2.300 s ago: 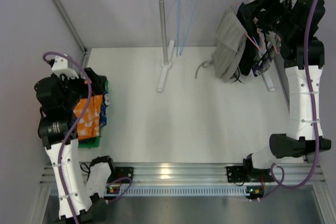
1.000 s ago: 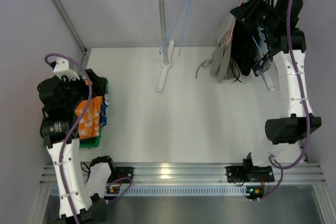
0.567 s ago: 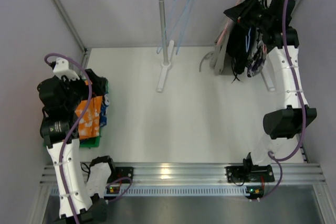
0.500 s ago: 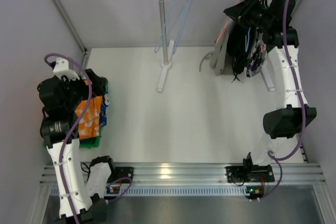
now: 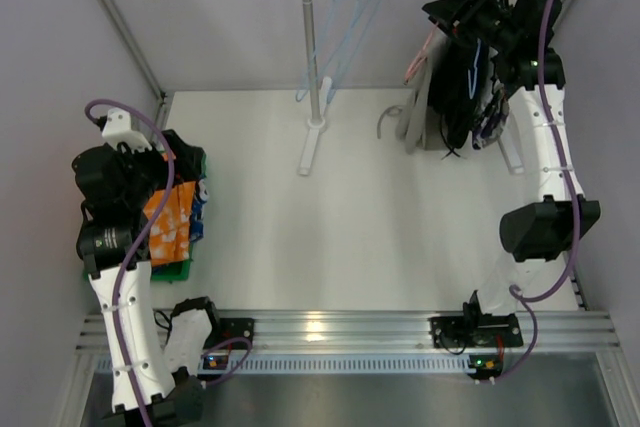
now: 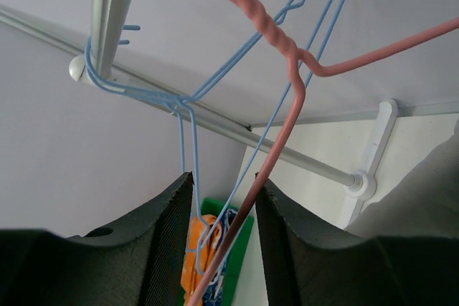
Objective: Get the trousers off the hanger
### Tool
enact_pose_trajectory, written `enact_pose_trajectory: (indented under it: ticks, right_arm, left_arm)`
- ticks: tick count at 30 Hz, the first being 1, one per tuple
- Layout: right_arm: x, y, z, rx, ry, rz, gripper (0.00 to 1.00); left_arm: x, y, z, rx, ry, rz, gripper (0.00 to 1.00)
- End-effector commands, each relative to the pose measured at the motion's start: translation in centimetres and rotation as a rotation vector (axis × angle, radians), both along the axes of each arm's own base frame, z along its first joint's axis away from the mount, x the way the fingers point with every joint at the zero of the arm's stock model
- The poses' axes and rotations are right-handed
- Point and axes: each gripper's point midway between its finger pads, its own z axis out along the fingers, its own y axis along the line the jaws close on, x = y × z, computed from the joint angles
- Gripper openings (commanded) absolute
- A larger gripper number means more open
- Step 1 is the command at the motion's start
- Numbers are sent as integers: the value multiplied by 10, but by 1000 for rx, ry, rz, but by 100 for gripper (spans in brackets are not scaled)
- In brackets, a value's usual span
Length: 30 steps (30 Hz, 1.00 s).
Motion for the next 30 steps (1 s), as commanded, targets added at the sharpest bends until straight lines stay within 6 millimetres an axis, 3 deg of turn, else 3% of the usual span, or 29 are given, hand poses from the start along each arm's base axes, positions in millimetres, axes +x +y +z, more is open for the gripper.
enact_pose_trajectory:
  ticks: [1, 8, 15, 17, 24, 28, 30]
  right_arm:
    - [6, 8, 22, 43, -67, -3, 40]
    - [11, 29, 22, 115, -2, -27, 37]
    - [4, 25, 18, 116, 21, -25, 5]
    - [0, 21, 20, 117, 18, -24, 0]
    - [-9, 12, 28, 123, -10, -3, 0]
    - [-18, 17, 45, 103, -112, 60, 0]
    - [-25, 19, 64, 89, -206, 86, 0]
  left_arm:
    - [3, -1, 5, -16, -28, 2, 99]
    - [2, -1, 4, -17, -23, 2, 99]
    - [2, 0, 3, -10, -23, 5, 99]
    - [2, 0, 3, -15, -25, 3, 99]
    - [3, -2, 4, -19, -29, -5, 99]
    - [3, -3, 5, -12, -36, -12, 99]
    - [2, -3, 8, -2, -50, -16, 99]
